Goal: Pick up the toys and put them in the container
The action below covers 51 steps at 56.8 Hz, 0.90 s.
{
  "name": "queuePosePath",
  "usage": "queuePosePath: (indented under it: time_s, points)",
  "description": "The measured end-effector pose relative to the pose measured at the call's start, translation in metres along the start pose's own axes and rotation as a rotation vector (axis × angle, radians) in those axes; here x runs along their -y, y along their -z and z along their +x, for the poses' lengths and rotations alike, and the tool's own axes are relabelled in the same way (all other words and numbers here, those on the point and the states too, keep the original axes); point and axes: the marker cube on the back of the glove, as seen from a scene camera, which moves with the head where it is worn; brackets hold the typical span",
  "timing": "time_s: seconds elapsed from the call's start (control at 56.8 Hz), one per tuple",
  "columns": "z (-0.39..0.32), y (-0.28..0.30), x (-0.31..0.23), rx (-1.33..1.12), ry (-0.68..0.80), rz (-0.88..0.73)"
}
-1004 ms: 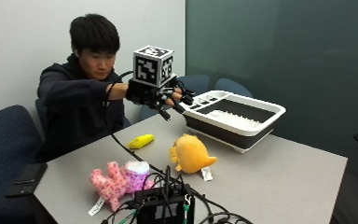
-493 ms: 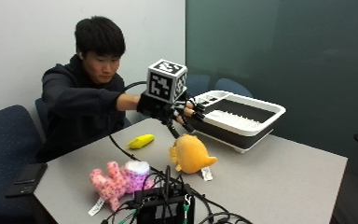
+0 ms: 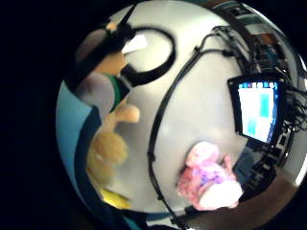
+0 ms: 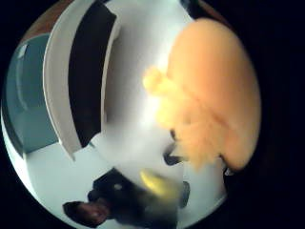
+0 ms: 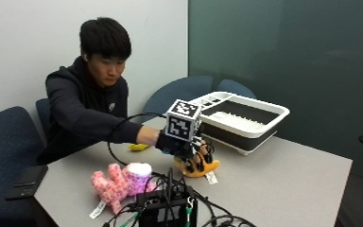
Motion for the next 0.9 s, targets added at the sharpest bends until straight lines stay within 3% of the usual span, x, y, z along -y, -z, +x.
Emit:
queuePosePath:
  time_s: [0.158,0.335,0.493,0.669,0.898]
  points:
    - [-0.010,-0.004,-0.001,-0.027,0.006,0.190]
    - [-0.036,0.010,-0.018,-0.023,0.060,0.093]
    - [-0.060,0.070,-0.042,-0.089,0.042,0.162]
    - [-0.090,0.168,-0.058,0.020,0.065,0.271]
    - [-0.175,0.218,-0.059,0.031,0.156,0.330]
